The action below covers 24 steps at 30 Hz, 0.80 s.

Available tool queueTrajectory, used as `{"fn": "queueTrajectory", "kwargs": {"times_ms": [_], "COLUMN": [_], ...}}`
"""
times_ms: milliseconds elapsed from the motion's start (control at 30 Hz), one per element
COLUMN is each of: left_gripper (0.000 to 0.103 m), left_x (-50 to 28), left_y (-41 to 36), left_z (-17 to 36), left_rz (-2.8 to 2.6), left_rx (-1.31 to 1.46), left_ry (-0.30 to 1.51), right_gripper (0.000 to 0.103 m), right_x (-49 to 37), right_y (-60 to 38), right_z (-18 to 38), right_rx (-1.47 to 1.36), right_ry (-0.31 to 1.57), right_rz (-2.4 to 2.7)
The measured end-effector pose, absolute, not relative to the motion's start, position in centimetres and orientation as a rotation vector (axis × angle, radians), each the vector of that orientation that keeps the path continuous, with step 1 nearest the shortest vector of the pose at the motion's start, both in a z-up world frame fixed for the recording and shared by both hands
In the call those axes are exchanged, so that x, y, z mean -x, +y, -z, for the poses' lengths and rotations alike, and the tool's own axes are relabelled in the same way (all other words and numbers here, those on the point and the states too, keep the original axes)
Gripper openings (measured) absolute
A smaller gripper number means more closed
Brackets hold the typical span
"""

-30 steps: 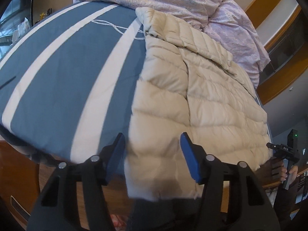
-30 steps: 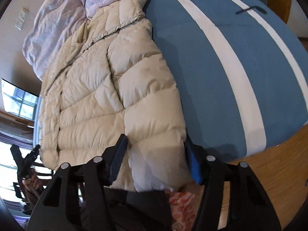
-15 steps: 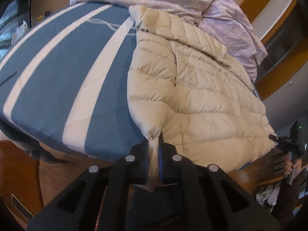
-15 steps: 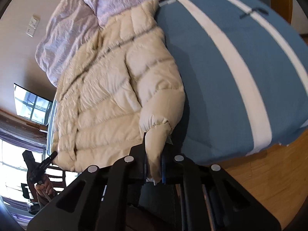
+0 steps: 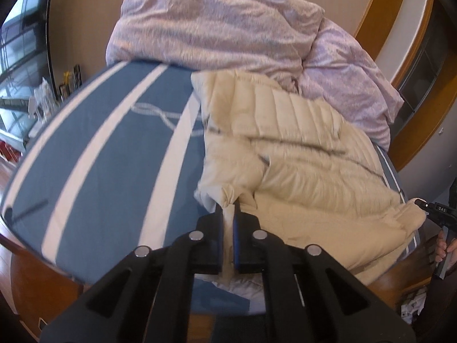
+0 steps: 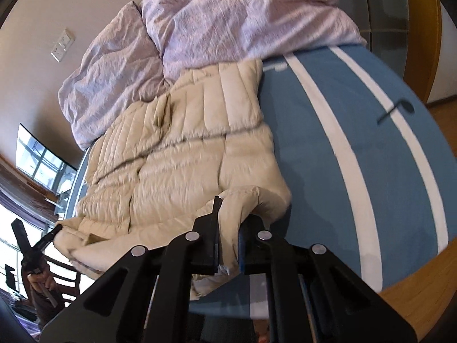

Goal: Fold large clothes
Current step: 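Grasp the jacket hem with both tools and lift it toward the collar, then lay the hem over the jacket and open both tools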

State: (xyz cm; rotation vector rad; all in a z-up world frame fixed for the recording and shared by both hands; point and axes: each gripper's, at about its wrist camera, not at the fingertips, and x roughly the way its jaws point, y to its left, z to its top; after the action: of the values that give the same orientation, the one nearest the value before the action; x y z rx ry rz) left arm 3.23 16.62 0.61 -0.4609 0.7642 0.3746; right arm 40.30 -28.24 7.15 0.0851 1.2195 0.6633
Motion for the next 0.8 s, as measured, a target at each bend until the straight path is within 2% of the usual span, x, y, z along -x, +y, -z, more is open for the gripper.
{"fn": "queueTrajectory", "kwargs": {"times_ms": [333, 800], "left_gripper": [0.005, 0.005], "left_x": [-10.7, -22.4], "left_y": [20.0, 25.6], "left_z": [-4.0, -4.0], "left_rz": [-0.445, -0.521], "left_rx": [0.410, 0.411], "left_ry": [0.711, 0.664], "right_gripper": [0.009, 0.009], "right_x": [-46.2, -54.7], "right_y": [-22.9, -15.8], "right_z": [-6.9, -4.0], "right_rx": [-0.049, -0.056], "right_ry": [1.128, 0.991], "right_rz": [-0.630, -0.535]}}
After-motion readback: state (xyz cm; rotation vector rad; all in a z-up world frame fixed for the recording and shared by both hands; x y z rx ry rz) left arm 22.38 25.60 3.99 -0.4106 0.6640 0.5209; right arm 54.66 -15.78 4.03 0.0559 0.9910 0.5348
